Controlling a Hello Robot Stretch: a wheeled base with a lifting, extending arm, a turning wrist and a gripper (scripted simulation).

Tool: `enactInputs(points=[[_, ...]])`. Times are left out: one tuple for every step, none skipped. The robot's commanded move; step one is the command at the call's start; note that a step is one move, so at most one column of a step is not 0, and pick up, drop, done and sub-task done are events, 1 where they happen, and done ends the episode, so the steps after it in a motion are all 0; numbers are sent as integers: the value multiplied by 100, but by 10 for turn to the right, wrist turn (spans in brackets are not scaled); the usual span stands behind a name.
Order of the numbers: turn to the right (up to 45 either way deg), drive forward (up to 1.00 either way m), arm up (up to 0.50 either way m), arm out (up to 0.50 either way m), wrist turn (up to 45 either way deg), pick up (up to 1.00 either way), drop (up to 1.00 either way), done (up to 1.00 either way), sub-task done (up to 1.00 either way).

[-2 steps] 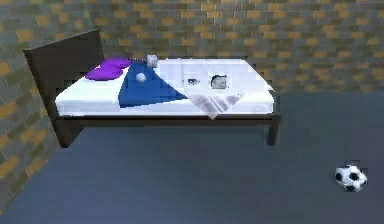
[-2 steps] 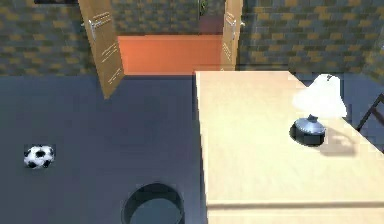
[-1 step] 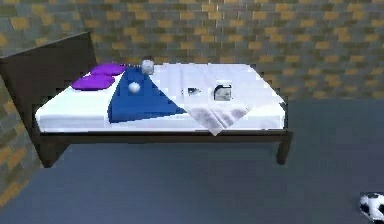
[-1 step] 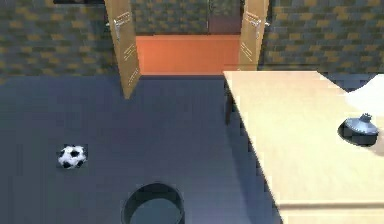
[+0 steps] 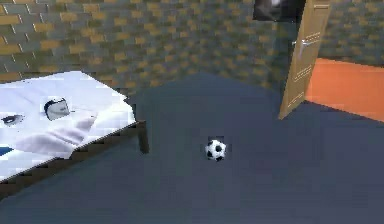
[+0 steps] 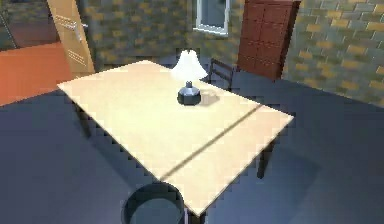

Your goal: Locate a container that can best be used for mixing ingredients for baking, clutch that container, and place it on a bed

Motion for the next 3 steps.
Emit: enactInputs(points=[[390,0,0,0,0,0,0,0,0],[0,100,0,0,0,0,0,0,0],[0,100,0,0,0,0,0,0,0]])
